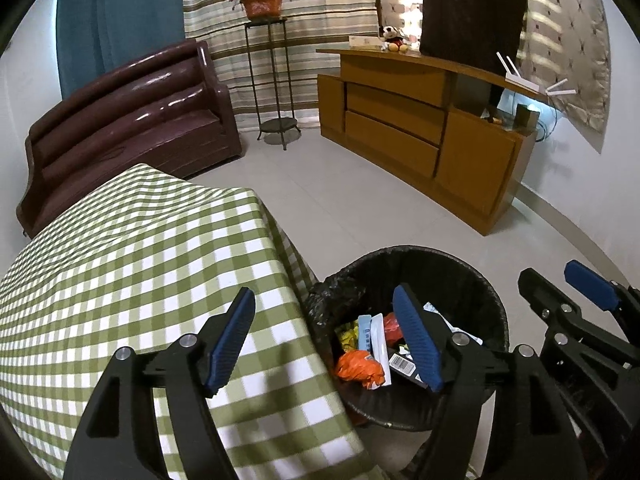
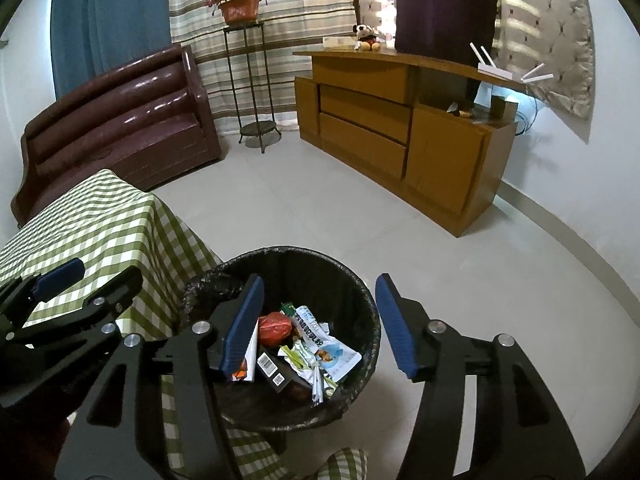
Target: Collect trash
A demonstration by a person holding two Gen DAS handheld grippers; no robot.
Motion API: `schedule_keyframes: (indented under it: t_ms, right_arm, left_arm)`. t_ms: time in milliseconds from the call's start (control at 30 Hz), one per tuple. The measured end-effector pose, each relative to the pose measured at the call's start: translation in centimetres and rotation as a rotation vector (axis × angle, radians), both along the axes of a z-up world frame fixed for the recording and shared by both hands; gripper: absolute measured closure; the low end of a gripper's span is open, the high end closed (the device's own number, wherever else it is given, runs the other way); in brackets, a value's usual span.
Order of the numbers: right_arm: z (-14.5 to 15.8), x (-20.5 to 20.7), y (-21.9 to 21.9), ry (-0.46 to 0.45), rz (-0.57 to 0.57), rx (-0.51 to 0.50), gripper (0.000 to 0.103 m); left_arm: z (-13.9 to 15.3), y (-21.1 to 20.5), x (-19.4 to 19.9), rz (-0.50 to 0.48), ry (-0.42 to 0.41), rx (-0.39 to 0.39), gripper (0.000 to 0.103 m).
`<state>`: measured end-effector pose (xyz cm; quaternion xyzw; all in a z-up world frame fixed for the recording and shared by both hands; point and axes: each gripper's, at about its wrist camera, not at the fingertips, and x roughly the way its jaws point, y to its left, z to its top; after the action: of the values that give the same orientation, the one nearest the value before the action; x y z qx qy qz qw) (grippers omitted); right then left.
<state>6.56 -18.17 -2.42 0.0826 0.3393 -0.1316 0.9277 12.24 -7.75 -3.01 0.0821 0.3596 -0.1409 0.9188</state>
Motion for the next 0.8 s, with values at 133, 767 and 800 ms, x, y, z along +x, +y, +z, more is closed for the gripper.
schedule_keyframes:
  t_ms: [133, 767, 800]
  right_arm:
    - [0.9, -1.1, 0.5, -0.017, 0.005, -0.005, 0.045]
    - [3.7, -5.8, 3.6, -0.07, 0.056, -0.051, 0.041]
    - [3.9, -6.0, 3.8, -0.072, 0.059, -0.053, 0.041]
  left_arm:
    - [0.5, 0.9, -1.1, 0.013, -0.006, -0.01, 0.032]
    - [3.0, 4.7, -7.1, 0.073, -0.069, -0.025, 0.028]
    - [3.2, 4.9, -7.3, 0.075, -0.071, -0.027, 0.028]
